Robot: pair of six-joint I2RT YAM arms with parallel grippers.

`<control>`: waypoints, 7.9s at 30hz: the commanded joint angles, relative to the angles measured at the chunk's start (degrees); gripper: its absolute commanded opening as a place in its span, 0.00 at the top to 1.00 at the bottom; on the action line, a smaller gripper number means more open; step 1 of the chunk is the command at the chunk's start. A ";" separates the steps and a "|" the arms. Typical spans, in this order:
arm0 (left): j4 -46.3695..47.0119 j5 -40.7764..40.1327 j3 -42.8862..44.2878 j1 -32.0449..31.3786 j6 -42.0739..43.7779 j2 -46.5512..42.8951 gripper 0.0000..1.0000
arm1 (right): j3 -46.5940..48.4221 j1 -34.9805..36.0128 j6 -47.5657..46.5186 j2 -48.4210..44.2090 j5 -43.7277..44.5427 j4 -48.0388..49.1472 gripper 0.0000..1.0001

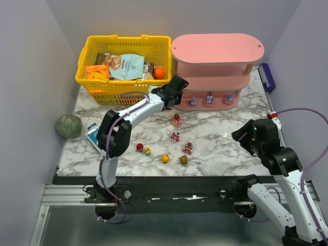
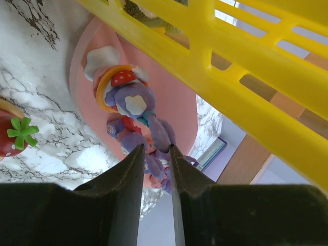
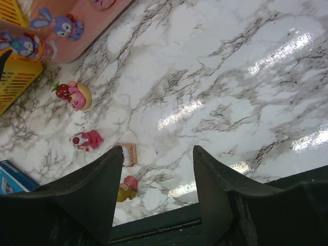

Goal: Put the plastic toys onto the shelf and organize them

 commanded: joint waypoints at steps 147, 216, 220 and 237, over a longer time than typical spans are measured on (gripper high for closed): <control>13.01 10.66 -11.38 2.07 -15.32 -8.19 1.00 | -1.96 -0.47 0.03 -0.33 2.44 0.24 0.36; 22.07 14.26 -18.15 3.74 -20.33 -10.03 1.00 | -2.49 -0.39 -0.24 0.38 2.18 0.85 0.36; 21.63 13.65 -17.89 3.74 -20.24 -10.56 1.00 | -2.49 -0.39 -0.33 0.46 2.27 0.94 0.36; 21.63 14.70 -18.06 3.74 -20.85 -9.42 0.89 | -2.84 -0.47 -0.33 0.38 2.09 1.12 0.36</control>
